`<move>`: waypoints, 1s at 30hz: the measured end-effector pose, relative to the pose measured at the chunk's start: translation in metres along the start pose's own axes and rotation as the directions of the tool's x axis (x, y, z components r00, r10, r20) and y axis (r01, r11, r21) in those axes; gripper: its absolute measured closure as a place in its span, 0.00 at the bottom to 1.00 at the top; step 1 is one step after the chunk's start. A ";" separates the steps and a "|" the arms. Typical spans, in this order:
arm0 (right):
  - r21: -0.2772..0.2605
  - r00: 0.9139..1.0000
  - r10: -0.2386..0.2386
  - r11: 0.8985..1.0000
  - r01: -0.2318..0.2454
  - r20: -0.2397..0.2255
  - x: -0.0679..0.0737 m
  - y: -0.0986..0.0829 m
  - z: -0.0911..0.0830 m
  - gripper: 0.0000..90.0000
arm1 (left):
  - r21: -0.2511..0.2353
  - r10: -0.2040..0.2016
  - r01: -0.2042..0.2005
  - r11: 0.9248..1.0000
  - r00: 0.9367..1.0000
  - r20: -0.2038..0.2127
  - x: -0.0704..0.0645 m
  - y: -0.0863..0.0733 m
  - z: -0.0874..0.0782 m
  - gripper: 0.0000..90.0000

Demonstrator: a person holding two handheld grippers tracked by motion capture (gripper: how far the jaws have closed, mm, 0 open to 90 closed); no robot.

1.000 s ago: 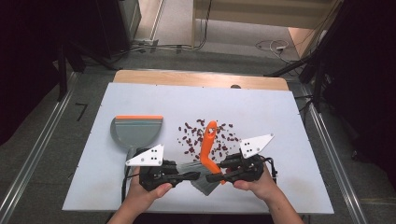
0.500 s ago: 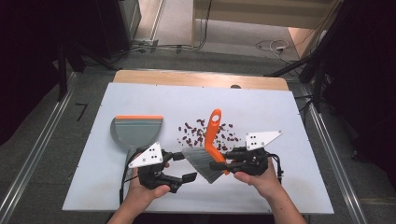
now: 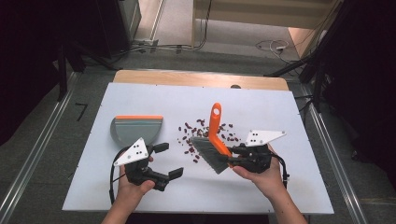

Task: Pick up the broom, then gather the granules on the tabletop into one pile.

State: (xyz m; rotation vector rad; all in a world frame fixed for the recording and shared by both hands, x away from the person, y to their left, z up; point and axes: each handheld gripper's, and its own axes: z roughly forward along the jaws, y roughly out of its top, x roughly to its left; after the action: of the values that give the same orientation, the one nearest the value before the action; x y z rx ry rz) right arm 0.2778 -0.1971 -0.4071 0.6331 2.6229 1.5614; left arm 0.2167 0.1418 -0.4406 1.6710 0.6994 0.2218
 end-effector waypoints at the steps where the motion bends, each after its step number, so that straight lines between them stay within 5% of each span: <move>1: 0.002 1.000 -0.001 1.000 0.001 0.010 0.000 0.000 0.000 0.76 | -0.002 -0.004 0.004 1.000 1.000 0.001 0.001 0.000 -0.001 0.01; 3: 0.023 0.998 0.002 1.000 -0.004 0.059 -0.001 0.001 0.002 0.76 | -0.003 0.000 0.000 1.000 1.000 -0.005 0.004 0.000 -0.002 0.00; 9: 0.020 0.994 0.028 0.999 -0.030 0.106 -0.008 0.000 0.001 0.76 | 0.006 0.009 -0.009 1.000 1.000 -0.012 0.009 -0.003 -0.007 0.00; 11: 0.027 0.987 0.038 0.999 -0.042 0.153 -0.010 0.000 0.001 0.76 | 0.006 0.006 -0.006 1.000 1.000 -0.022 0.010 -0.002 -0.008 0.00; 22: 0.045 0.967 0.068 0.996 -0.082 0.245 -0.025 -0.002 -0.002 0.76 | -0.006 0.010 -0.010 1.000 0.999 -0.030 0.009 -0.002 -0.012 0.00; 27: 0.058 0.947 0.104 0.990 -0.128 0.304 -0.040 -0.004 -0.009 0.76 | 0.027 0.035 -0.034 0.999 0.998 -0.044 0.008 -0.005 -0.011 0.00; 30: 0.078 0.919 0.100 0.987 -0.139 0.380 -0.052 0.000 -0.017 0.76 | 0.027 0.029 -0.028 0.999 0.998 -0.053 0.012 -0.006 -0.014 0.00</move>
State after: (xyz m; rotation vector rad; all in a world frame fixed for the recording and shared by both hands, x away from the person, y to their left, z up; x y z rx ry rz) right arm 0.3219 -0.2294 -0.4085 1.0056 2.4216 1.1857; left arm 0.2171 0.1607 -0.4462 1.7066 0.7215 0.2793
